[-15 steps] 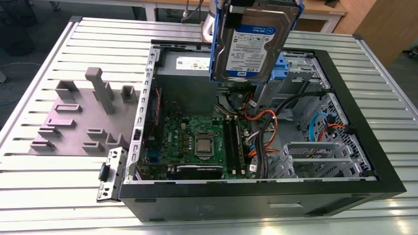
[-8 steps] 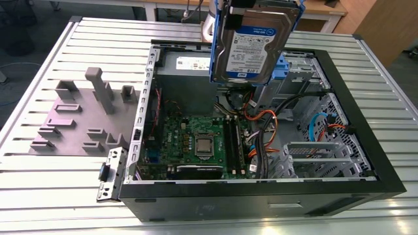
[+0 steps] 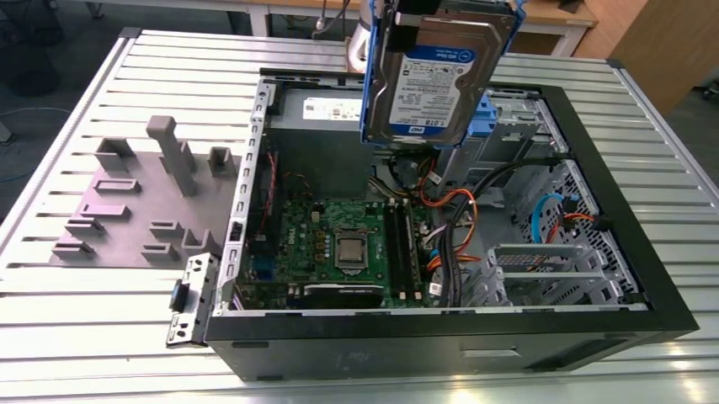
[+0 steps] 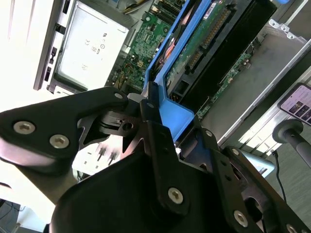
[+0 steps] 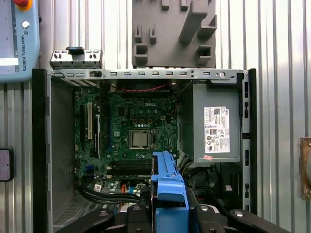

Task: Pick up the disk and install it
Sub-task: 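Insert the disk into the insertion slot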

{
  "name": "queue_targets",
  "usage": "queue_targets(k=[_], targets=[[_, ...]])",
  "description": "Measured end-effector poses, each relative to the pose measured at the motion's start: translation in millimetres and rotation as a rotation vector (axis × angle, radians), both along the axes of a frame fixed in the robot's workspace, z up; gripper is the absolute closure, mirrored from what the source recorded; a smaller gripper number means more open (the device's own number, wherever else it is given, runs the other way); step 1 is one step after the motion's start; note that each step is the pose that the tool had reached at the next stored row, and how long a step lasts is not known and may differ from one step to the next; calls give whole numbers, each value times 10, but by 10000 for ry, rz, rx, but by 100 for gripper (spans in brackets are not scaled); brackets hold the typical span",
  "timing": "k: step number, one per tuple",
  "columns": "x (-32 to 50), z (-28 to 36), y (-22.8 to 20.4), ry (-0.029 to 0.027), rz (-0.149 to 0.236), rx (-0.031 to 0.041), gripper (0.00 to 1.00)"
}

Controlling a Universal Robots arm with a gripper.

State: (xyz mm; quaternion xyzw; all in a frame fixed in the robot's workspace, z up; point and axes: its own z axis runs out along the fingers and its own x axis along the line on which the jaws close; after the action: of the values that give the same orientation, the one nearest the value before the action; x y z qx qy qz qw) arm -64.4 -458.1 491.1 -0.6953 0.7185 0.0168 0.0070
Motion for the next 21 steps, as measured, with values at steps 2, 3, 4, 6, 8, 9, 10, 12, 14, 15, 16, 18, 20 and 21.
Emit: queue_targets(k=[2,3,4,6,8,9,10,12,14,15,16,18,20,21], targets=[[0,1,-5,1,0,-1,64],[0,0,-8,0,0,-1,64],[0,0,-13,0,0,0,64],[0,0,-21,0,0,-1,64],[0,0,-31,0,0,0,64],[0,0,-35,0,0,0,64],[0,0,-39,0,-1,-1,64],[0,0,-46,0,0,0,64],[0,0,-53,0,-1,0,64],[0,0,-56,0,0,0,64],[0,0,-58,0,-1,0,64],[0,0,-62,0,-1,-1,64],[0,0,-74,0,-1,-1,64],[0,0,-74,0,-1,0,64]])
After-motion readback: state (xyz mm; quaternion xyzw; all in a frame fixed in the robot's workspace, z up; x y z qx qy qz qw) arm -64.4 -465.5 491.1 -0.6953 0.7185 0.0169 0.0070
